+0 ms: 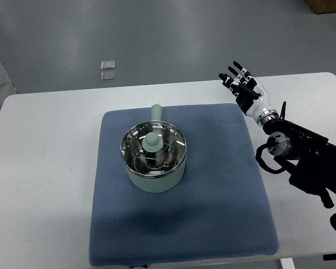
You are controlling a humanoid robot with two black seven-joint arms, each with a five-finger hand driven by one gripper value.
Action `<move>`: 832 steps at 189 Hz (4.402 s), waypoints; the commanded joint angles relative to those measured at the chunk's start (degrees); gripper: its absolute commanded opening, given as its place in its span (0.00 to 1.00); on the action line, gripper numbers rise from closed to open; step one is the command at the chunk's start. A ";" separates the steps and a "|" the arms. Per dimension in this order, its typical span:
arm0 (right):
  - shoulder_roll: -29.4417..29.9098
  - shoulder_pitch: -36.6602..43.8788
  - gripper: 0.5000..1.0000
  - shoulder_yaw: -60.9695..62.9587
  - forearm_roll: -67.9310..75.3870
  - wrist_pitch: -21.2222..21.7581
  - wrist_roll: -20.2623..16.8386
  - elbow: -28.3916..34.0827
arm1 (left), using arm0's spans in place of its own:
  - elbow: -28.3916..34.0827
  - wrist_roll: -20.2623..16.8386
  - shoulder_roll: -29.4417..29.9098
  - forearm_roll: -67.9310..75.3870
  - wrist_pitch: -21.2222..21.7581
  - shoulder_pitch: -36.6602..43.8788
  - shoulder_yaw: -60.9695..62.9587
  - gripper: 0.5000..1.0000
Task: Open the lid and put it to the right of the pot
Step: 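Raise the right hand and swing it toward the pot, then move the right hand over the pot and lower it toward the lid knob, then lower the right hand onto the green lid knob, fingers around it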
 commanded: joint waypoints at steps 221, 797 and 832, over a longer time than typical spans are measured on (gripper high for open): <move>-9.59 29.05 0.86 -5.51 -75.90 16.96 -0.17 16.71 | -0.01 0.00 0.00 -0.02 -0.01 -0.25 0.08 1.00; -10.12 31.77 0.58 -25.55 -101.66 6.76 5.10 35.43 | -0.01 0.00 0.00 -0.02 -0.01 -0.25 -0.01 1.00; -9.59 31.24 0.57 -25.63 -102.54 3.60 4.48 34.37 | -0.01 0.00 0.00 -0.02 -0.01 -0.25 -0.01 1.00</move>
